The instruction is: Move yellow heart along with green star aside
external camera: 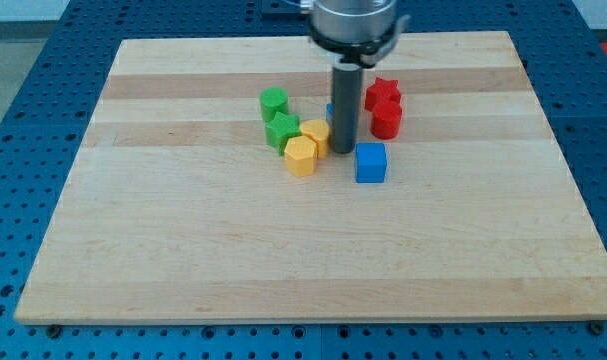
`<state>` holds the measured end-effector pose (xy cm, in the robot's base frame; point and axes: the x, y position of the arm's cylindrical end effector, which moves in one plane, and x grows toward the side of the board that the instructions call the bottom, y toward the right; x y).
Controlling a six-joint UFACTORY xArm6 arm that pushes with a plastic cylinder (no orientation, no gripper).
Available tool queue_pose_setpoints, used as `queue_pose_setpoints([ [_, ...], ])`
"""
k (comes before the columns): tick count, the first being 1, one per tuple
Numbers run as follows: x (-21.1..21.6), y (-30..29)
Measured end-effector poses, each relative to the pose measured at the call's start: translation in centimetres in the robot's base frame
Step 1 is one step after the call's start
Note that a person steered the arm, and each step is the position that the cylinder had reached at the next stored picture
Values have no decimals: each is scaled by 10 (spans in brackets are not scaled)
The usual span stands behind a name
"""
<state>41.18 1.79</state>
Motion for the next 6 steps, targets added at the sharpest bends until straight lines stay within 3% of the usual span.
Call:
queue_pose_setpoints([
  [2,-19,-32],
  [4,-20,-108],
  [6,-58,-117],
])
